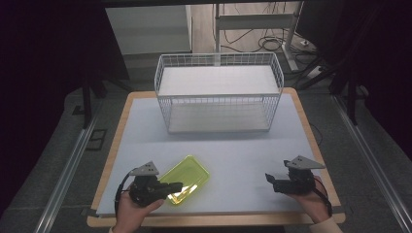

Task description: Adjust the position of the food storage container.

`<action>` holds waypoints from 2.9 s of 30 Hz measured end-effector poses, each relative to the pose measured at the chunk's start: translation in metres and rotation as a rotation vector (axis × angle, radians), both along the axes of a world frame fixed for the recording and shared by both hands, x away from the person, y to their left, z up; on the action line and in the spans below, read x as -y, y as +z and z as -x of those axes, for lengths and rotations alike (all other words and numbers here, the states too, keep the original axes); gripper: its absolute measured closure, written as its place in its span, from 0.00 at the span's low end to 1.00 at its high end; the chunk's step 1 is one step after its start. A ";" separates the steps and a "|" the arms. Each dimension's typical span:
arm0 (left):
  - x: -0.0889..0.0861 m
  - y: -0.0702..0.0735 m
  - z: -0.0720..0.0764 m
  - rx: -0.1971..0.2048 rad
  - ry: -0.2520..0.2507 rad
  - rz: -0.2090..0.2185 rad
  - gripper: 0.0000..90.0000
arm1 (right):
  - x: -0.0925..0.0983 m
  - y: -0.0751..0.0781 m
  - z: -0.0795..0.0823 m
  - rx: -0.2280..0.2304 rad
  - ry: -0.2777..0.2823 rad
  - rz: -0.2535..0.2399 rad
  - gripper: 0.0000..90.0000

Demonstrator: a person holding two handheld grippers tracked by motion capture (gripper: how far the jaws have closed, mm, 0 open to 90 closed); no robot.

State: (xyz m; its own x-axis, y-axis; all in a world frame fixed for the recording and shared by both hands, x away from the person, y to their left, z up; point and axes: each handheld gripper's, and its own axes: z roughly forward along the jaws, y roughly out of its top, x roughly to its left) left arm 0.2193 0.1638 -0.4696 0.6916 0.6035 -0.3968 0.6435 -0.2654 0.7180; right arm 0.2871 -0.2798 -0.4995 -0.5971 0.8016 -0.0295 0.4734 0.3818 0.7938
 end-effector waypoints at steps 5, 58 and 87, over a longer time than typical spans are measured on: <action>0.013 -0.006 0.004 -0.021 -0.041 -0.036 1.00 | 0.000 -0.001 0.000 -0.001 -0.001 0.004 0.16; 0.023 -0.030 0.024 -0.020 -0.026 -0.311 1.00 | 0.000 -0.002 0.001 0.008 -0.003 0.026 0.16; -0.014 -0.025 0.006 -0.025 0.093 -0.248 1.00 | -0.001 -0.004 0.000 0.004 0.000 0.030 0.16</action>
